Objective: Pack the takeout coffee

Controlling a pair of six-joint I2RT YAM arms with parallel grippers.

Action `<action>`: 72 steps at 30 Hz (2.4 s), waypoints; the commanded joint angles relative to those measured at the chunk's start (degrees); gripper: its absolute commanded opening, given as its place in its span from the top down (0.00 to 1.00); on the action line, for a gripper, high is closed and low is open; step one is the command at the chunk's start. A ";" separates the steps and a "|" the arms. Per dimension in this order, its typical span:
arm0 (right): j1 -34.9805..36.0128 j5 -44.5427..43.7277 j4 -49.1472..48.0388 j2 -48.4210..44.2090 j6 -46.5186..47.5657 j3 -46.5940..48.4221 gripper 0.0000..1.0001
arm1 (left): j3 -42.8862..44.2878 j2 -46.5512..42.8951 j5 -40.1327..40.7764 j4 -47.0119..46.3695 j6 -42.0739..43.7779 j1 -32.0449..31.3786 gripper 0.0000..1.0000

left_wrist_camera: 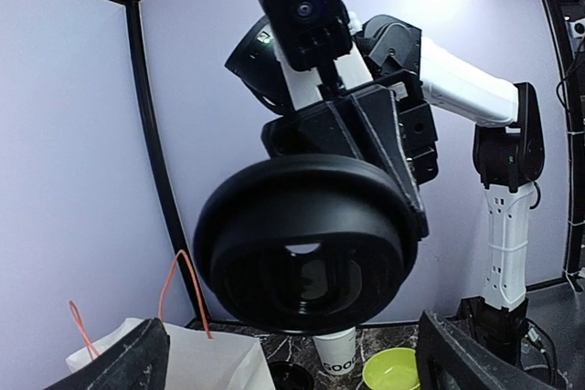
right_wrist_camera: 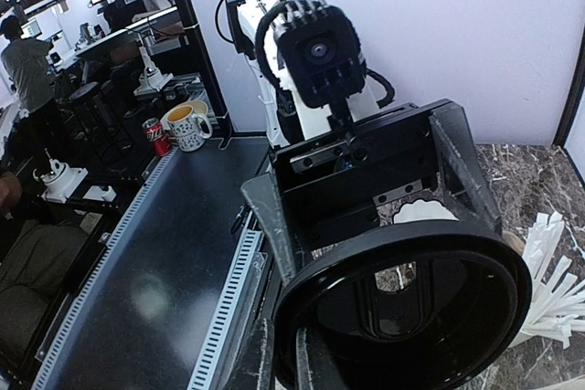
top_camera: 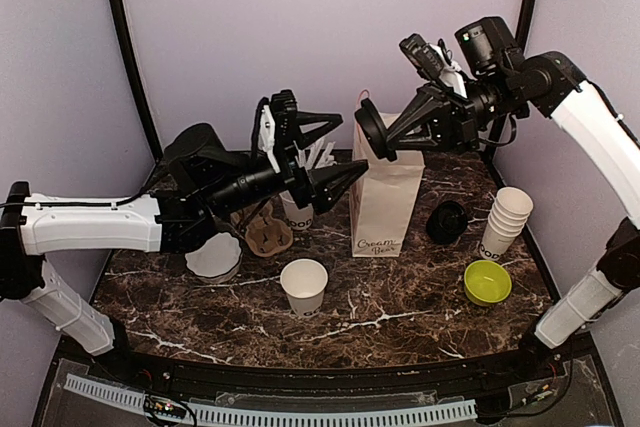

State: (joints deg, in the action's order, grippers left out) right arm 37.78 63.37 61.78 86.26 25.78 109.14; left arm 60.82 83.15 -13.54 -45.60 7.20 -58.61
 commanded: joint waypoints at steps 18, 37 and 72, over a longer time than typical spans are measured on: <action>1.20 0.19 -1.75 -0.18 -1.04 -0.29 0.94 | 1.76 4.99 0.95 -11.61 1.89 -1.86 0.04; 1.50 -0.92 -2.27 -0.12 -0.56 -1.45 0.94 | 4.37 7.28 -2.46 -12.52 1.85 -1.95 0.17; -2.86 -19.67 -30.47 -7.79 2.86 -55.40 0.49 | 17.41 -1.96 16.40 96.74 -5.48 -1.95 0.29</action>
State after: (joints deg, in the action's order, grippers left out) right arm 34.24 43.24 36.62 76.14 27.33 55.16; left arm 76.16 79.31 -1.23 40.88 3.16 -60.29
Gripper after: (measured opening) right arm 0.509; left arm 0.744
